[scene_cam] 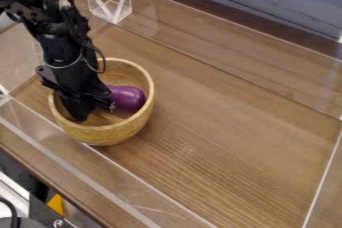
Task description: Put the purple eggplant in the brown bowl
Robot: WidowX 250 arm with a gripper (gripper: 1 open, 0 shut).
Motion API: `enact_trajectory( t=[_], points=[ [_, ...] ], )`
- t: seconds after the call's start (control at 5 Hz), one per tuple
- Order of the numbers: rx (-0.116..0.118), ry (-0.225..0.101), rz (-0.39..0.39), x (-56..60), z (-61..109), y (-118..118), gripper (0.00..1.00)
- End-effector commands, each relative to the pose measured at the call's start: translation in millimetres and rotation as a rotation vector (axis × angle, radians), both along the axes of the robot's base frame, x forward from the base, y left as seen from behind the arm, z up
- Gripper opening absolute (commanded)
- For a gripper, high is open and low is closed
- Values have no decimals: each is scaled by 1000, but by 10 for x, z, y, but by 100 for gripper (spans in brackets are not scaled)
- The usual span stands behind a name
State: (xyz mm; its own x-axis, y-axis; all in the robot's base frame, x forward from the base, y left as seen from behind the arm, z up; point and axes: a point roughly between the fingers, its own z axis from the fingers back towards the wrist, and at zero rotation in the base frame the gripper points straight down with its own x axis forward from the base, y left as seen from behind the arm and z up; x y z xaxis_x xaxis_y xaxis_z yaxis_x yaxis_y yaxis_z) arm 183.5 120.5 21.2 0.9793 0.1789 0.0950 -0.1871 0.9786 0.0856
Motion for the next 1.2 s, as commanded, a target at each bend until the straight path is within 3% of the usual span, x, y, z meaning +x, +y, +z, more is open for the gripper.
enact_trajectory(
  t=[0.0,0.2,0.6,0.8,1.0],
  points=[
    [7,19,-22,-89,-10,154,0],
    [14,19,-54,-121,7,247,0],
    [22,23,-14,-133,140,258,0],
    [25,30,15,-80,74,315,100],
    [28,36,44,-94,19,378,100]
  ],
)
